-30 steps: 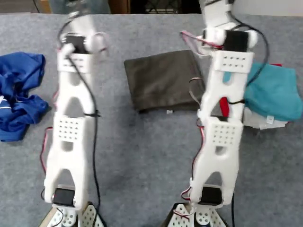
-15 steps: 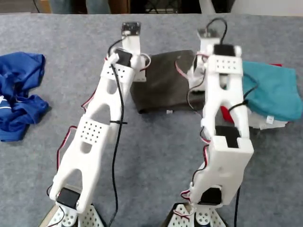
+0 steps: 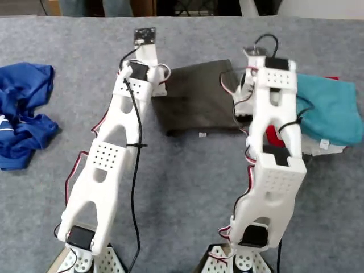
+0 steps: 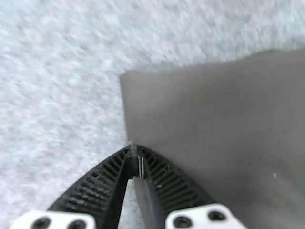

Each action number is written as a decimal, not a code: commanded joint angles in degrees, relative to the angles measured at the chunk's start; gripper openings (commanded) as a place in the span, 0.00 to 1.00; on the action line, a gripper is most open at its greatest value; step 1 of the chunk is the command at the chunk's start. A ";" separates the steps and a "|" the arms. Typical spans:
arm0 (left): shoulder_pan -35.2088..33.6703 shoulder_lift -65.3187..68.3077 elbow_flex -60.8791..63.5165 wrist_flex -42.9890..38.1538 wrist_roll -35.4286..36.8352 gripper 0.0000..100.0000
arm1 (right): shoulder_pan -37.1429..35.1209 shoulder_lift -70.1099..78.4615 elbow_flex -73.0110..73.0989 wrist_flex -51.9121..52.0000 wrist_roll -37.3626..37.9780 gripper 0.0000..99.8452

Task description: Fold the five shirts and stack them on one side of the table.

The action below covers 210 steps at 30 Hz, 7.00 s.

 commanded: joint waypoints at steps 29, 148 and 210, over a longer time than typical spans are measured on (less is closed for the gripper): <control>-13.14 -2.90 -6.46 1.41 0.35 0.03 | -7.82 21.85 -7.08 -8.35 -36.66 0.35; -83.03 -4.66 -8.57 14.86 -21.89 0.03 | -68.75 28.00 -53.58 -18.02 -5.98 0.28; -43.91 -35.87 55.08 4.31 -24.00 0.16 | -16.44 33.27 -67.30 3.34 1.14 0.05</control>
